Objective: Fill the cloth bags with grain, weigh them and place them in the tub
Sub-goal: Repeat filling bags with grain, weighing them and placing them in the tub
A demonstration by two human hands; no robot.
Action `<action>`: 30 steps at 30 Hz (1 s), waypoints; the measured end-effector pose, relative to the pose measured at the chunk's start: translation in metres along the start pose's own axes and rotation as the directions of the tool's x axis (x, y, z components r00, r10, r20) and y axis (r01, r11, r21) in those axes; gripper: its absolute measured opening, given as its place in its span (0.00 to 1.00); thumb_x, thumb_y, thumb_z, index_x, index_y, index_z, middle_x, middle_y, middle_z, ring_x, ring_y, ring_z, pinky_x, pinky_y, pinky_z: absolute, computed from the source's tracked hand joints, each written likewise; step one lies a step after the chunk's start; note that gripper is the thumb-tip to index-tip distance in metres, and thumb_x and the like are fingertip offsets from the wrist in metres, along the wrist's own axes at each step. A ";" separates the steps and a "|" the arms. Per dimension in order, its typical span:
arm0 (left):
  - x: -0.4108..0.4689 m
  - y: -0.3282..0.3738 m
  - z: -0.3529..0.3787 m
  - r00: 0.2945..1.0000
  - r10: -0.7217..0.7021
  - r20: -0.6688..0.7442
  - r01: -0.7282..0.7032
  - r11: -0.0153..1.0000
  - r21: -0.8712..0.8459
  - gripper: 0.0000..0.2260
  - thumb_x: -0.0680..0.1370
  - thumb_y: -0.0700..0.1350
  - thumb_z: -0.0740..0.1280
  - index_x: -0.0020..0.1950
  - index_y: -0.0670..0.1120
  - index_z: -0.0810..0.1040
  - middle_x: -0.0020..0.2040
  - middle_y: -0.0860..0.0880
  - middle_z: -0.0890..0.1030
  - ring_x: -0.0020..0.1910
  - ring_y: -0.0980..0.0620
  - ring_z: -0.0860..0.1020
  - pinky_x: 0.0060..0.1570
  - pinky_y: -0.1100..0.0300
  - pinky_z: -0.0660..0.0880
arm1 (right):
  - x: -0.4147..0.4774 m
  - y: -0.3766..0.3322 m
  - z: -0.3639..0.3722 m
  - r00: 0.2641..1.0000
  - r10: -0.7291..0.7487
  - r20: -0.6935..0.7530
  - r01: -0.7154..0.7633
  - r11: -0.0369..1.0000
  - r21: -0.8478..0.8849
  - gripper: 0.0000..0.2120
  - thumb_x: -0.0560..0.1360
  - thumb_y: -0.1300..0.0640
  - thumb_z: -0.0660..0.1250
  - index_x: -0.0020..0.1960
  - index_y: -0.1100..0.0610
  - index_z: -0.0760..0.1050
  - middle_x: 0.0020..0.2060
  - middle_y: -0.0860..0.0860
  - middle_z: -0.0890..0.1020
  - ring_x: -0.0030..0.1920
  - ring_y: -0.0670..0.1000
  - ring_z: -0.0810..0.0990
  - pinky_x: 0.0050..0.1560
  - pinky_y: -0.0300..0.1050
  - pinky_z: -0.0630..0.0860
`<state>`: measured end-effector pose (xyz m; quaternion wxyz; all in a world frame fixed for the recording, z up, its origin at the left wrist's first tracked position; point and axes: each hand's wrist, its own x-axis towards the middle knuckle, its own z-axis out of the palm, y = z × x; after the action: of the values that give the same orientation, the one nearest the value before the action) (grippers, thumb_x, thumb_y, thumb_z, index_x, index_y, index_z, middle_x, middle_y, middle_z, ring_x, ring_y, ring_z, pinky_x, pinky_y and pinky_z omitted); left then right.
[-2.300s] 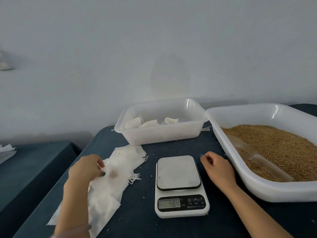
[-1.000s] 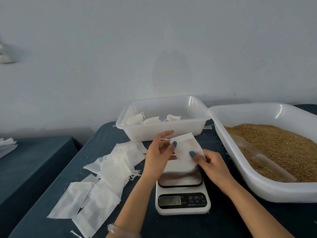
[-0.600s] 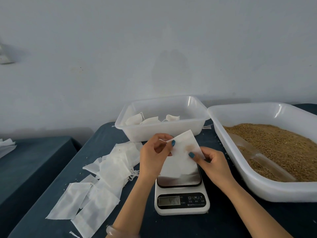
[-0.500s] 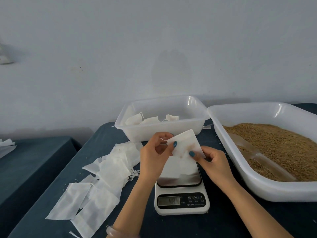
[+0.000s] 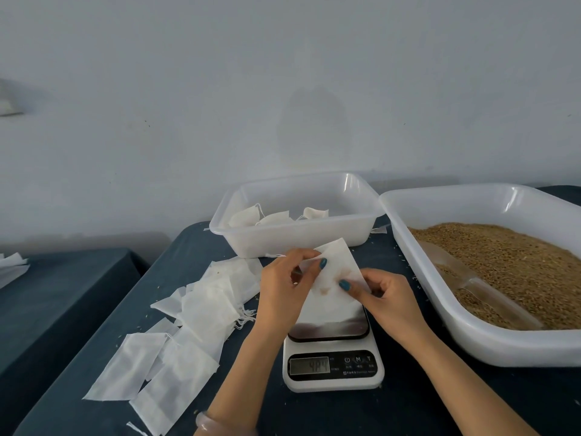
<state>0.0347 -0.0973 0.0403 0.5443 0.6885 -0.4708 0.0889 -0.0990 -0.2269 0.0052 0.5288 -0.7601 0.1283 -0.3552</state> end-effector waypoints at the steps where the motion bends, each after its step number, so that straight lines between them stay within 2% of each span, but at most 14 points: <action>1: -0.001 -0.001 0.000 1.000 0.019 0.020 -0.019 1.000 -0.001 0.05 0.80 0.44 0.68 0.47 0.53 0.80 0.34 0.62 0.78 0.32 0.59 0.73 0.34 0.71 0.66 | 0.000 -0.002 0.001 1.000 -0.011 0.004 0.011 1.000 0.003 0.13 0.70 0.45 0.73 0.53 0.48 0.83 0.45 0.45 0.86 0.45 0.46 0.85 0.47 0.47 0.82; 4: 0.000 -0.003 -0.001 0.998 0.042 0.043 -0.041 0.999 -0.025 0.10 0.82 0.46 0.59 0.44 0.45 0.75 0.34 0.52 0.74 0.34 0.52 0.70 0.35 0.55 0.68 | 0.000 -0.006 0.003 0.997 -0.068 -0.022 0.068 0.998 0.007 0.21 0.71 0.45 0.72 0.62 0.45 0.75 0.48 0.44 0.85 0.48 0.46 0.83 0.47 0.42 0.78; 5: 0.001 -0.003 -0.002 0.997 0.047 0.060 -0.046 0.999 -0.020 0.10 0.82 0.46 0.58 0.42 0.46 0.72 0.34 0.51 0.72 0.35 0.51 0.69 0.36 0.53 0.67 | 0.000 -0.007 0.003 0.996 -0.087 -0.029 0.088 0.996 0.027 0.22 0.72 0.46 0.71 0.64 0.45 0.71 0.50 0.44 0.84 0.50 0.47 0.82 0.49 0.41 0.77; 8: 0.004 -0.004 -0.006 0.986 0.086 0.143 -0.094 0.995 0.044 0.10 0.82 0.46 0.56 0.41 0.51 0.68 0.39 0.54 0.71 0.39 0.55 0.69 0.39 0.58 0.66 | 0.003 -0.012 0.006 0.988 -0.151 -0.002 0.151 0.988 0.030 0.17 0.79 0.48 0.63 0.67 0.43 0.68 0.54 0.45 0.81 0.55 0.48 0.80 0.56 0.41 0.76; 11: 0.004 -0.009 -0.007 0.970 0.083 0.226 -0.103 0.992 0.077 0.09 0.81 0.45 0.55 0.46 0.47 0.73 0.47 0.53 0.73 0.45 0.58 0.71 0.43 0.65 0.66 | 0.007 -0.022 0.009 0.968 -0.244 0.066 0.249 0.964 -0.089 0.10 0.82 0.48 0.59 0.61 0.46 0.73 0.54 0.42 0.79 0.57 0.46 0.79 0.55 0.36 0.74; 13: 0.005 -0.008 -0.007 0.965 0.089 0.245 -0.103 0.993 0.048 0.12 0.81 0.47 0.54 0.48 0.44 0.75 0.48 0.51 0.73 0.46 0.60 0.71 0.45 0.68 0.65 | 0.009 -0.030 0.011 0.949 -0.299 0.096 0.311 0.936 -0.166 0.10 0.80 0.45 0.57 0.55 0.46 0.75 0.52 0.42 0.79 0.54 0.47 0.79 0.52 0.34 0.74; 14: 0.005 -0.005 -0.007 0.965 0.097 0.243 -0.103 0.995 0.009 0.13 0.82 0.47 0.54 0.46 0.44 0.75 0.48 0.50 0.73 0.47 0.59 0.71 0.46 0.66 0.66 | 0.010 -0.033 0.011 0.943 -0.315 0.107 0.330 0.923 -0.199 0.12 0.80 0.43 0.56 0.53 0.46 0.76 0.52 0.42 0.78 0.54 0.48 0.78 0.51 0.34 0.73; 17: 0.007 -0.001 -0.006 0.975 0.104 0.198 -0.079 0.988 -0.130 0.16 0.83 0.46 0.54 0.43 0.38 0.73 0.43 0.44 0.75 0.46 0.46 0.73 0.48 0.54 0.70 | 0.008 -0.038 0.010 0.931 -0.329 0.157 0.363 0.883 -0.298 0.22 0.79 0.36 0.53 0.51 0.49 0.78 0.55 0.42 0.74 0.57 0.47 0.76 0.50 0.32 0.71; 20: 0.005 0.000 -0.008 0.976 0.021 0.219 0.037 0.966 -0.256 0.16 0.83 0.48 0.54 0.48 0.38 0.74 0.45 0.41 0.75 0.48 0.44 0.73 0.52 0.51 0.71 | 0.006 -0.044 0.009 0.908 -0.390 0.155 0.419 0.813 -0.404 0.17 0.79 0.40 0.58 0.49 0.51 0.79 0.57 0.41 0.74 0.59 0.46 0.74 0.53 0.37 0.73; 23: 0.003 0.004 -0.011 0.942 -0.012 0.335 0.136 0.926 -0.352 0.16 0.83 0.48 0.54 0.49 0.37 0.72 0.45 0.38 0.73 0.46 0.46 0.71 0.51 0.53 0.69 | 0.004 -0.052 0.010 0.822 -0.538 0.188 0.546 0.647 -0.533 0.11 0.77 0.43 0.65 0.44 0.50 0.80 0.52 0.40 0.77 0.55 0.43 0.74 0.53 0.38 0.72; 25: 0.003 0.007 -0.014 0.931 -0.014 0.364 0.160 0.912 -0.377 0.14 0.83 0.50 0.54 0.48 0.42 0.72 0.43 0.45 0.75 0.45 0.49 0.72 0.52 0.53 0.70 | 0.004 -0.056 0.012 0.773 -0.587 0.240 0.596 0.545 -0.589 0.13 0.77 0.42 0.65 0.44 0.49 0.81 0.48 0.39 0.80 0.51 0.44 0.75 0.51 0.39 0.73; 27: 0.003 0.008 -0.017 0.927 -0.022 0.373 0.185 0.895 -0.406 0.13 0.84 0.52 0.53 0.49 0.46 0.72 0.45 0.52 0.77 0.45 0.52 0.74 0.52 0.53 0.72 | 0.005 -0.058 0.013 0.760 -0.598 0.256 0.598 0.487 -0.637 0.15 0.77 0.40 0.63 0.44 0.48 0.82 0.44 0.40 0.80 0.50 0.45 0.75 0.49 0.41 0.72; 29: 0.003 0.008 -0.022 0.914 -0.014 0.405 0.207 0.876 -0.436 0.15 0.83 0.58 0.55 0.57 0.48 0.72 0.51 0.53 0.79 0.49 0.53 0.77 0.53 0.52 0.74 | 0.007 -0.059 0.012 0.763 -0.605 0.228 0.576 0.475 -0.666 0.16 0.76 0.39 0.63 0.44 0.48 0.83 0.43 0.42 0.80 0.49 0.48 0.76 0.49 0.42 0.72; 30: 0.003 0.008 -0.024 0.902 -0.008 0.432 0.218 0.871 -0.440 0.20 0.80 0.63 0.59 0.63 0.51 0.70 0.56 0.51 0.79 0.54 0.52 0.78 0.58 0.51 0.75 | 0.008 -0.058 0.010 0.764 -0.612 0.207 0.562 0.473 -0.678 0.16 0.76 0.39 0.63 0.43 0.48 0.83 0.41 0.42 0.80 0.48 0.48 0.76 0.49 0.42 0.71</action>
<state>0.0401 -0.0784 0.0569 0.5883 0.5626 -0.5410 -0.2116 -0.0971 -0.2001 0.0587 0.0368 -0.8866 0.0028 -0.4610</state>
